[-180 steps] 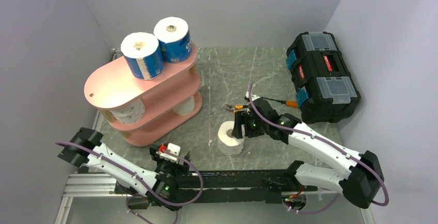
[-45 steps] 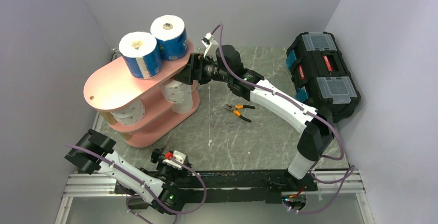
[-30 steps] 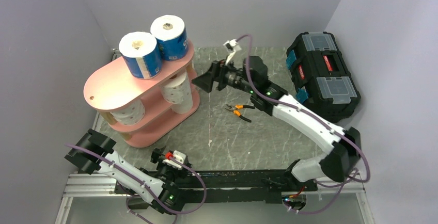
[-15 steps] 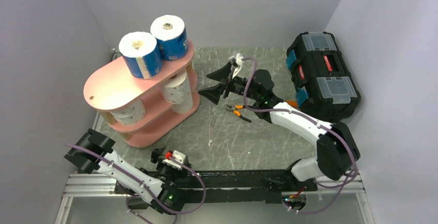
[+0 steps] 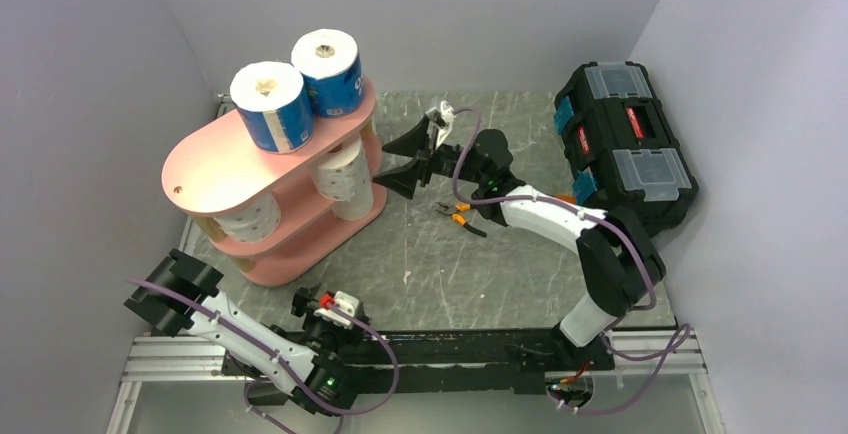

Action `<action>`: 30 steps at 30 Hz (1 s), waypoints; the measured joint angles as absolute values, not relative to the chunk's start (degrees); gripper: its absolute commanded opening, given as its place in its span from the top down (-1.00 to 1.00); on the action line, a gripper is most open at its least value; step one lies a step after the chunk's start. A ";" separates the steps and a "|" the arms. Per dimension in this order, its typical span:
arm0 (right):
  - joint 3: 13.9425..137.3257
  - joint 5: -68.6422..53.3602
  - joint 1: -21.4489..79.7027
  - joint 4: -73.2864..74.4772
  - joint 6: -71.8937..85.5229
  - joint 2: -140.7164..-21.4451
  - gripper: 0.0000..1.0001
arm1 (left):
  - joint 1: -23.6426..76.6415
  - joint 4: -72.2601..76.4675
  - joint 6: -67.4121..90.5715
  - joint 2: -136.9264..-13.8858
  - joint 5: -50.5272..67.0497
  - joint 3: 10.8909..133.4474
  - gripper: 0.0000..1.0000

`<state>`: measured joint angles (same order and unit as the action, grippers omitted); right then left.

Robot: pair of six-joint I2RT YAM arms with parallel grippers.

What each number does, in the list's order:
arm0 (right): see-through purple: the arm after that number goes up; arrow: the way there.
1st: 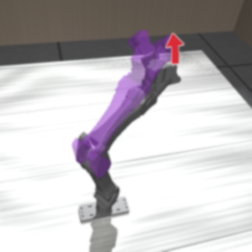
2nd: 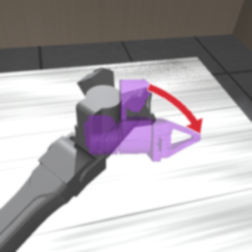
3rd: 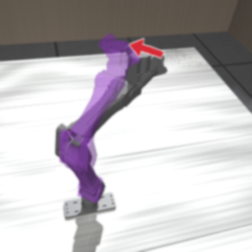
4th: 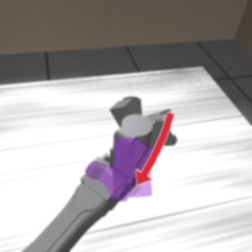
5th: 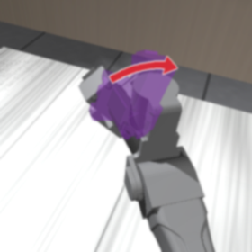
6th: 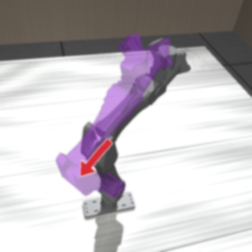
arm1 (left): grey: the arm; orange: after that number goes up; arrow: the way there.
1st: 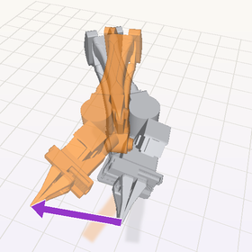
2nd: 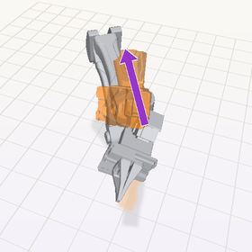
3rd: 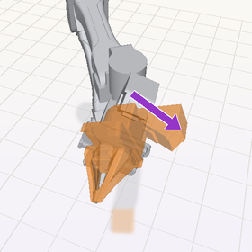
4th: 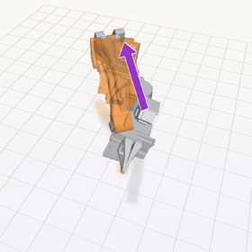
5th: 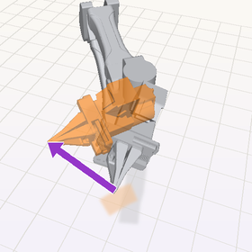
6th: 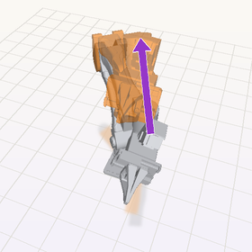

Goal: Place and organize the paper towels onto the shelf
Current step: Place the paper towel on the shelf.

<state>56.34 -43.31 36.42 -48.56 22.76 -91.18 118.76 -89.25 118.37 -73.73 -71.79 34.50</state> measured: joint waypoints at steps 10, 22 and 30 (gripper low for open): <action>61.78 -44.29 38.02 -48.51 22.74 -97.47 -0.79 | 118.78 -89.25 118.39 -74.50 -70.32 34.52 -0.98; 66.11 -47.53 38.59 -50.37 23.16 -103.37 -0.84 | 118.87 -89.25 118.39 -74.52 -70.26 34.52 -0.98; 69.82 -52.07 38.96 -53.98 25.19 -107.57 -0.82 | 118.89 -89.25 118.39 -74.52 -70.28 34.52 -0.98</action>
